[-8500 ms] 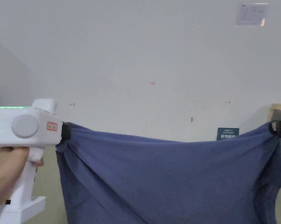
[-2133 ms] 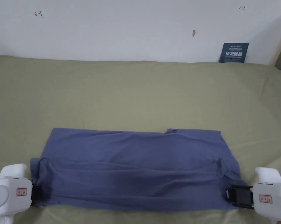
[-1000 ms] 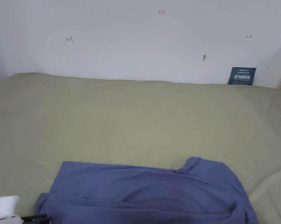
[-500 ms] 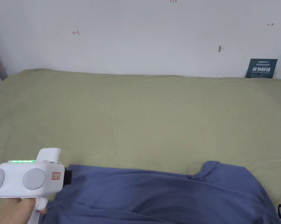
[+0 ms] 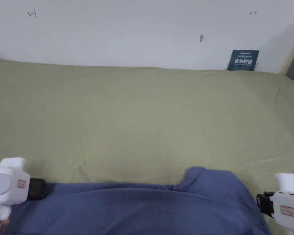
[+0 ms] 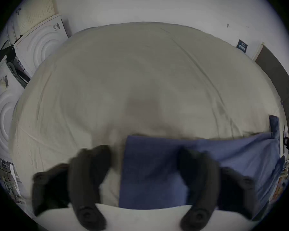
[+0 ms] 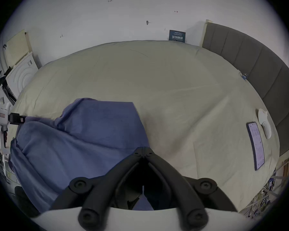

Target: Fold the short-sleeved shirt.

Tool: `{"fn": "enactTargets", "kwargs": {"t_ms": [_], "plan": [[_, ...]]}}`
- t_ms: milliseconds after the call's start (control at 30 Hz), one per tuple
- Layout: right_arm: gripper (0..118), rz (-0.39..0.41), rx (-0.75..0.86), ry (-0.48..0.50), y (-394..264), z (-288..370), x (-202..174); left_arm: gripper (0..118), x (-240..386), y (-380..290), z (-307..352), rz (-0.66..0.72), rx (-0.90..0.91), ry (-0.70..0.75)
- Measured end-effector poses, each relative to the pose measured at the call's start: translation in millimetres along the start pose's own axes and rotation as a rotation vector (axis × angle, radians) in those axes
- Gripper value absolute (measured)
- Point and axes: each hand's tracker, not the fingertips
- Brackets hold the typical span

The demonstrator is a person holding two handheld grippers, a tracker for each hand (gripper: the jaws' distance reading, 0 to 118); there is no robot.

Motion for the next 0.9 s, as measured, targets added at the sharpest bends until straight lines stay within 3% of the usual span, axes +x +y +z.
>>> {"fn": "enactTargets", "kwargs": {"t_ms": [67, 100, 167, 200, 233, 267, 333, 400, 500, 533, 600, 767, 900], "plan": [[0, 0.004, -0.012, 0.005, 9.2, -5.7, -0.8, 43, 3.7, -1.7, 8.9, -0.019, 0.029, -0.005], [0, 0.005, -0.016, 0.008, 13.6, -9.1, -1.1, 5, 6.7, -2.4, 11.1, -0.024, 0.032, -0.040], [6, 0.002, -0.036, 0.021, 22.9, -18.1, -0.7, 3, 14.0, -2.8, 13.6, -0.060, 0.020, 0.000], [28, -0.005, -0.055, 0.031, 28.8, -24.5, 0.1, 3, 17.2, -4.2, 12.4, -0.095, 0.037, -0.008], [83, -0.016, -0.087, 0.050, 32.8, -32.7, 1.2, 3, 18.8, -4.1, 11.6, -0.097, 0.027, 0.004], [116, -0.017, -0.129, 0.060, 33.9, -41.6, 1.7, 3, 17.1, -3.7, 9.6, -0.086, 0.027, -0.001], [106, -0.005, -0.167, 0.065, 35.0, -60.5, 0.3, 3, 12.8, -2.6, 9.2, -0.046, 0.023, -0.016], [105, 0.014, -0.196, 0.003, 32.0, -79.9, 0.7, 3, 8.3, -2.2, 8.0, -0.031, 0.019, -0.029], [87, 0.065, -0.222, -0.007, 32.4, -68.3, -10.5, 3, 7.1, -2.4, 10.6, -0.021, 0.020, -0.035], [66, 0.053, -0.204, -0.001, 32.9, -61.6, -11.6, 3, 6.3, -2.5, 11.5, -0.021, 0.020, -0.036], [0, 0.045, -0.169, 0.025, 34.3, -51.9, -9.4, 3, 5.3, -3.3, 17.9, -0.029, 0.025, -0.035], [0, 0.059, -0.075, 0.046, 42.5, -6.8, -10.3, 3, -6.2, -6.0, 53.6, -0.006, 0.093, -0.068], [0, 0.010, 0.003, 0.092, 40.9, 46.9, -6.5, 3, -19.9, -19.7, 96.1, -0.016, 0.134, -0.084]]}}
